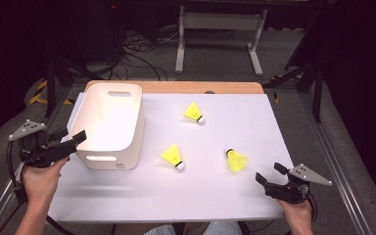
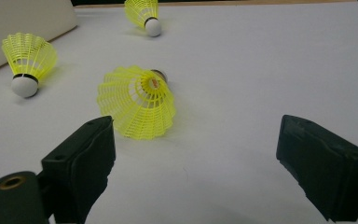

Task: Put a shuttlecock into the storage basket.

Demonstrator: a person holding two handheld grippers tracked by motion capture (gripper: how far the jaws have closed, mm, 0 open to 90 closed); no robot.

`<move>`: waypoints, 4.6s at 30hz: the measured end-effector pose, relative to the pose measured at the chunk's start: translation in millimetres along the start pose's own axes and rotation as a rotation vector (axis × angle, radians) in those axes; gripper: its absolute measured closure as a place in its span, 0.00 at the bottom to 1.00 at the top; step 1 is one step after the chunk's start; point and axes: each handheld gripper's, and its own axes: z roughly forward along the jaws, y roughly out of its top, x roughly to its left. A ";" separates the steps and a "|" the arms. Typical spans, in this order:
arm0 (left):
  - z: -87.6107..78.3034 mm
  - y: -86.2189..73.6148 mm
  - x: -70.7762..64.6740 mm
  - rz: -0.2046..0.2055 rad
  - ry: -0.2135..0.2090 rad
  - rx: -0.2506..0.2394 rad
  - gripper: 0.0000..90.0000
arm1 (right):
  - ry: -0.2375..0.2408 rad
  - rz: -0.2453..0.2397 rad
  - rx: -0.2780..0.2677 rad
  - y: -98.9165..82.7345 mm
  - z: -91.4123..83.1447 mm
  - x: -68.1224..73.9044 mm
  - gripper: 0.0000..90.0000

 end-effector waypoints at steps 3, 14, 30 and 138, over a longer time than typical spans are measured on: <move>3.1 2.1 -7.1 0.018 -0.010 0.006 0.34 | -0.001 0.001 0.000 0.0 0.0 0.1 0.14; 18.9 6.5 -27.5 0.047 -0.057 0.038 0.34 | 0.000 0.002 0.000 -0.1 -0.3 -0.1 0.14; 32.3 10.2 -49.6 0.070 -0.117 0.061 0.37 | 0.003 -0.001 0.001 -0.2 0.1 0.0 0.14; 131.9 12.8 -167.1 0.235 -0.237 0.418 0.44 | 0.014 -0.014 0.017 -0.5 1.3 1.7 0.14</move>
